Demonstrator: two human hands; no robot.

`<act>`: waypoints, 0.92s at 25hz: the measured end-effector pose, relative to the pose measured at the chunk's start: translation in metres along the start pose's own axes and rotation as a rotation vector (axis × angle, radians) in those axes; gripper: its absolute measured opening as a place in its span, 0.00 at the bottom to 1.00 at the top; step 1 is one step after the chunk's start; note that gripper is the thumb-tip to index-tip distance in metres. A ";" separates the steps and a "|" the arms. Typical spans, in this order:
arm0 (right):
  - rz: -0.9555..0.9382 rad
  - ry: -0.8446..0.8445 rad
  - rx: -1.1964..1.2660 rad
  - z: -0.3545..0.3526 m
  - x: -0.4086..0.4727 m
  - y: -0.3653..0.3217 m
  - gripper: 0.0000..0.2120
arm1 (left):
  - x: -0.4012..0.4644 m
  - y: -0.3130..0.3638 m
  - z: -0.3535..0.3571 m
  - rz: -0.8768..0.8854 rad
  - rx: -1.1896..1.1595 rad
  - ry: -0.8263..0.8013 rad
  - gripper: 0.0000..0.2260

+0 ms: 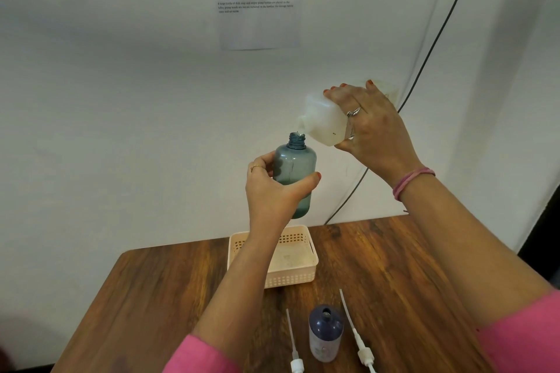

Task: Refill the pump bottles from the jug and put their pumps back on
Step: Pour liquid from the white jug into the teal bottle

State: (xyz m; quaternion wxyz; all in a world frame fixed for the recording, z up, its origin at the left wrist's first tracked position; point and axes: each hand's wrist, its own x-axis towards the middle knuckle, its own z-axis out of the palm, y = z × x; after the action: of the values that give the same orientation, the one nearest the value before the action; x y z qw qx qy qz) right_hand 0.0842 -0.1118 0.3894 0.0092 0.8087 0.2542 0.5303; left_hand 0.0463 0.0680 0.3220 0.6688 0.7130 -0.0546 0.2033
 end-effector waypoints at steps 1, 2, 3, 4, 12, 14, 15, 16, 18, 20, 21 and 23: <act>-0.001 0.001 0.001 0.000 0.000 0.000 0.38 | 0.000 0.000 0.000 0.000 -0.002 0.000 0.34; -0.003 0.002 0.001 0.000 0.000 0.000 0.38 | 0.000 0.000 0.000 0.001 -0.003 0.001 0.34; -0.005 0.004 0.000 0.000 0.000 0.000 0.38 | 0.000 0.000 0.000 0.003 -0.004 0.002 0.34; -0.003 0.005 0.000 0.000 0.001 0.000 0.38 | 0.000 0.000 0.000 0.002 -0.005 0.002 0.34; -0.005 -0.001 0.004 0.002 0.001 0.001 0.37 | 0.000 0.001 0.000 -0.004 -0.008 0.005 0.34; -0.011 0.002 -0.003 0.001 0.001 0.002 0.37 | 0.000 0.001 0.000 -0.002 -0.005 0.004 0.34; -0.015 0.004 -0.008 0.001 0.001 0.002 0.37 | 0.000 0.001 0.000 -0.002 -0.002 0.004 0.34; -0.020 0.006 -0.013 0.001 0.001 0.002 0.37 | 0.000 0.001 -0.001 -0.002 0.000 0.003 0.34; -0.024 0.009 -0.016 0.000 0.001 0.002 0.37 | -0.001 0.001 0.000 0.001 0.004 0.001 0.34; -0.024 0.014 -0.016 0.000 0.001 0.002 0.37 | -0.001 0.001 0.000 0.003 0.005 -0.002 0.34; -0.025 0.012 -0.017 0.000 0.001 0.002 0.37 | -0.002 0.001 0.000 0.003 0.005 -0.004 0.34; -0.027 0.010 -0.020 0.000 0.000 0.001 0.37 | -0.002 0.001 0.000 0.004 0.008 -0.005 0.34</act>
State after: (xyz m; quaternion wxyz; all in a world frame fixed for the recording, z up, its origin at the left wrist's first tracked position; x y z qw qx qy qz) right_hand 0.0846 -0.1129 0.3901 0.0231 0.8023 0.2600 0.5368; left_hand 0.0441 0.0673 0.3227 0.6655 0.7160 -0.0569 0.2031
